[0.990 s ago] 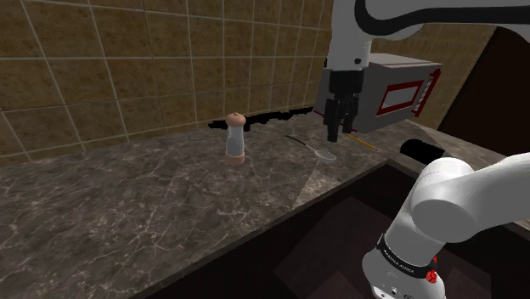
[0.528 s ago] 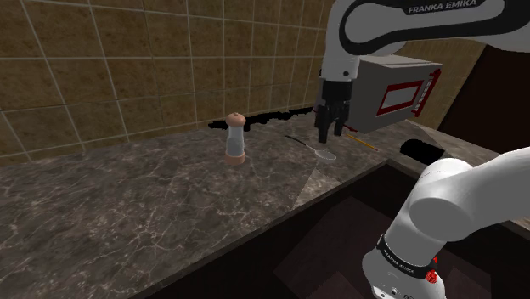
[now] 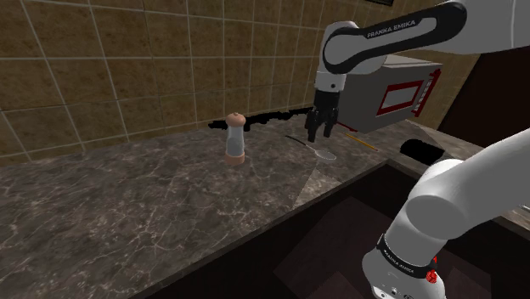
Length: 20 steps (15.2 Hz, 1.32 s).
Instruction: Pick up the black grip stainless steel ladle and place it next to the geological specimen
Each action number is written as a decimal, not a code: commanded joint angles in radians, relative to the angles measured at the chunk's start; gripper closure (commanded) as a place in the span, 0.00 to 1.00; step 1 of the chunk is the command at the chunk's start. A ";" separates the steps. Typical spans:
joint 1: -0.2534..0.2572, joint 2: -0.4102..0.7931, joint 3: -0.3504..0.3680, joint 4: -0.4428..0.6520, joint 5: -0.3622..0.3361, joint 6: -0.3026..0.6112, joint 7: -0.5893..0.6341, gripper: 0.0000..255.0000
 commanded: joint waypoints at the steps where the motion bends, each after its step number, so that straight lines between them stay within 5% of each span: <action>1: -0.017 0.049 -0.029 0.004 -0.008 0.062 -0.026 0.00; 12: -0.064 0.391 -0.159 0.146 0.063 0.325 -0.170 0.00; 20: -0.058 0.448 -0.157 0.095 0.092 0.430 -0.190 0.00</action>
